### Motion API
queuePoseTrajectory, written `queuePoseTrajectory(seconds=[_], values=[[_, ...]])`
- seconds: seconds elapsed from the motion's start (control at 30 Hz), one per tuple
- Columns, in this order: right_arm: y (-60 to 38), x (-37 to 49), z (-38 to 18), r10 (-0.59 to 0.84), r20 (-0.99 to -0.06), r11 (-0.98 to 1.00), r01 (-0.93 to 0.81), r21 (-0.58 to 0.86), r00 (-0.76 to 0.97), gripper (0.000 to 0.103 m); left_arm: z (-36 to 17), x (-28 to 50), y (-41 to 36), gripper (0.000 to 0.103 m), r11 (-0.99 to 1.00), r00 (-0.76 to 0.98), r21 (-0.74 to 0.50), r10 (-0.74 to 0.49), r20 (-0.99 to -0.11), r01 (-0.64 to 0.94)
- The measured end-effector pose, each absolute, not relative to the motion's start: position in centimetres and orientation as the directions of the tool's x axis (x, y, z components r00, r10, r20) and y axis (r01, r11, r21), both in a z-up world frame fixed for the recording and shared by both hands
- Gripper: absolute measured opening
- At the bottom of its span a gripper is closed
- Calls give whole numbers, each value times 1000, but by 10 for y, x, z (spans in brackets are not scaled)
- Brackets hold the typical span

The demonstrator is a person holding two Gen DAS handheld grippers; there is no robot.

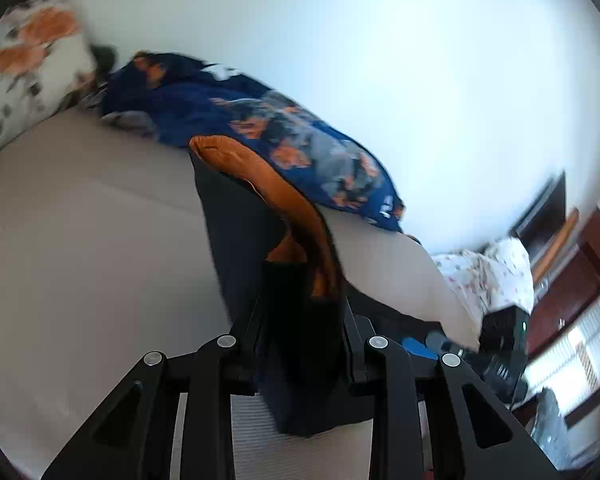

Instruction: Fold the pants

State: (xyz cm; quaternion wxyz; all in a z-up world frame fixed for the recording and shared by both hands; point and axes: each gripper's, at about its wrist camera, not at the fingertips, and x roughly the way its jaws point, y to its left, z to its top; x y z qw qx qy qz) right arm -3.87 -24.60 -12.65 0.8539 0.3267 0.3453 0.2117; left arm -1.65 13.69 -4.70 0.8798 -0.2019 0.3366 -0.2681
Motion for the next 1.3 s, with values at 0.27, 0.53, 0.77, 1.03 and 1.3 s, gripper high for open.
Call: queuePoseTrajectory(seconds=[0.27, 0.53, 0.77, 1.03, 1.3], values=[[-243, -23, -87, 756, -271, 478, -221, 850, 595, 86, -32, -28, 42, 29, 754, 554, -397, -655, -514, 523], [-252, 1, -104, 817, -274, 373, -103, 922, 507, 88, -56, -35, -26, 29, 728, 478, -306, -651, -590, 614], [-264, 13, -145, 817, -339, 354, 58, 933, 466, 53, -65, -52, -47, 29, 725, 500, -176, -609, -616, 666], [-287, 6, -164, 781, -366, 377, 84, 922, 506, 14, -54, -48, -25, 74, 715, 462, -286, -652, -601, 638], [-345, -28, -150, 728, -361, 389, 82, 917, 583, 13, -40, -30, 19, 91, 775, 536, -320, -616, -578, 545]])
